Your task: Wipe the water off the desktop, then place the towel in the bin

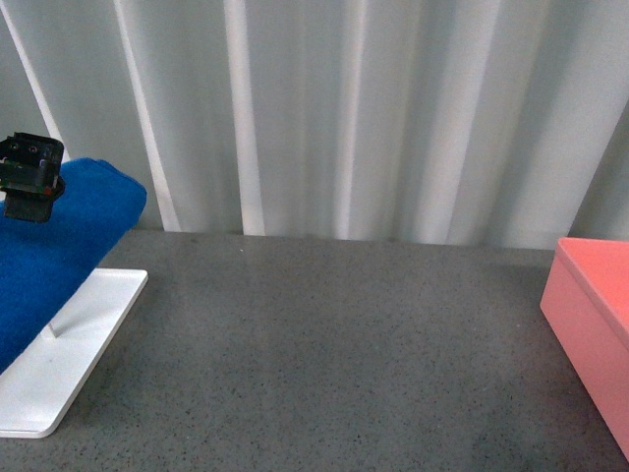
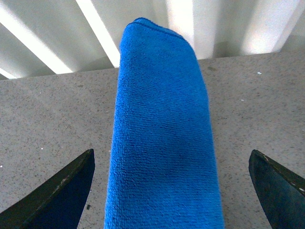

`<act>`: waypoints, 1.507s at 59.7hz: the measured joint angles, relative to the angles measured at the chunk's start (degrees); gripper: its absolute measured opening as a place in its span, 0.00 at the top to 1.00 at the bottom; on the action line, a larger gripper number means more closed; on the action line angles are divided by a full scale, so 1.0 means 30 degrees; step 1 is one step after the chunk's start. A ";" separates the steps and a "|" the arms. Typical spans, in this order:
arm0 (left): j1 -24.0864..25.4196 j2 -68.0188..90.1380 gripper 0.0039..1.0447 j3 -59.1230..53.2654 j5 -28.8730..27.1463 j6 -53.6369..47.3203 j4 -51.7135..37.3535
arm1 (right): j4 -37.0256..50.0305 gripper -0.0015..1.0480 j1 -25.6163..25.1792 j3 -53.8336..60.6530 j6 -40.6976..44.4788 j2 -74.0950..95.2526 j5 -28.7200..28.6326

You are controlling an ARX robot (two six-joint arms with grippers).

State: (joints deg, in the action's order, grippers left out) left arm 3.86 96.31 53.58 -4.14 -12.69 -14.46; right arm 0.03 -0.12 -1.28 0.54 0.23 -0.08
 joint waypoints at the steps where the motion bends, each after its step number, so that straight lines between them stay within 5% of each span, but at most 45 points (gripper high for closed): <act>1: 0.0044 0.0240 0.06 0.0175 -0.0095 -0.0124 0.0000 | 0.0000 0.07 0.0000 0.0000 0.0000 0.0000 0.0000; 43: 0.0211 0.4583 0.07 0.2754 -0.2157 -0.1384 -0.0386 | 0.0000 0.07 0.0000 0.0000 -0.0007 0.0000 0.0000; 76: 0.0007 0.4364 0.96 0.1851 -0.2535 -0.0823 -0.0721 | 0.0000 0.07 0.0000 0.0000 -0.0007 0.0000 0.0007; 90: -0.0481 0.1923 0.97 0.1377 -0.0131 0.0678 0.0364 | 0.0000 0.07 0.0000 0.0000 -0.0007 0.0000 0.0000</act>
State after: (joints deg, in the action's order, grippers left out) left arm 2.42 102.08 57.71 -4.54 -10.66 -13.37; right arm 0.03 -0.12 -1.28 0.51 0.23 -0.08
